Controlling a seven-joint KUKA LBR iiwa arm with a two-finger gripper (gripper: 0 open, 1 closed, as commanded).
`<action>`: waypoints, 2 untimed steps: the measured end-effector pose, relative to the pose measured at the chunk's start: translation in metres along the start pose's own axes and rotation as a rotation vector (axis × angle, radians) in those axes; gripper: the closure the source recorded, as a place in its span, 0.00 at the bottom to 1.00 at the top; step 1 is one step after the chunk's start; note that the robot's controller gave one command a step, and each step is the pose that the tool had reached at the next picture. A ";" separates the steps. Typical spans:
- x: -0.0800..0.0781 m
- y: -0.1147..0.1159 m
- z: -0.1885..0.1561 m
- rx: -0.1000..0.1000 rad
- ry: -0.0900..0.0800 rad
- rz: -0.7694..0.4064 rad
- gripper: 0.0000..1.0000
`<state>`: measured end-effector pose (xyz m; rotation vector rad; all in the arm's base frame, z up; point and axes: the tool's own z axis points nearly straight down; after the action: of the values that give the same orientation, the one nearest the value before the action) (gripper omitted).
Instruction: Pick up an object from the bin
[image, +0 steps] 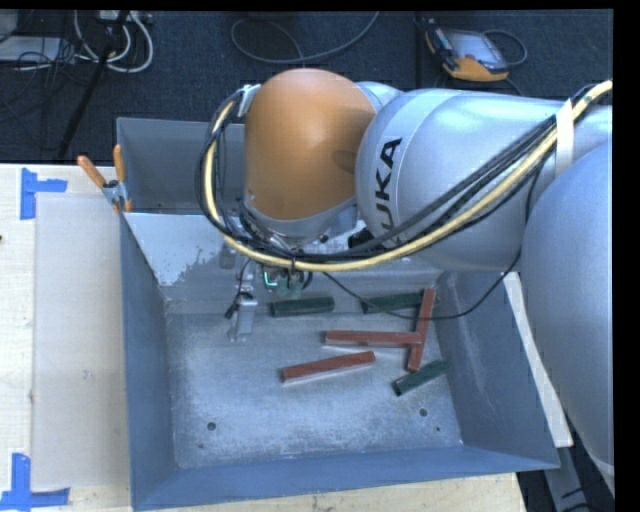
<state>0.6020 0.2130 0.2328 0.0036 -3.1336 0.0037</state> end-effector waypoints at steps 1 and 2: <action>-0.015 -0.092 0.107 0.002 0.001 0.073 0.00; 0.035 -0.133 0.166 0.001 0.003 0.054 0.00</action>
Offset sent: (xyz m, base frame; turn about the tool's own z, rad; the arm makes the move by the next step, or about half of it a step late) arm 0.0154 -0.0872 -0.1013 0.0668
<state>0.5660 0.0792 0.0674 -0.0812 -3.1293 0.0058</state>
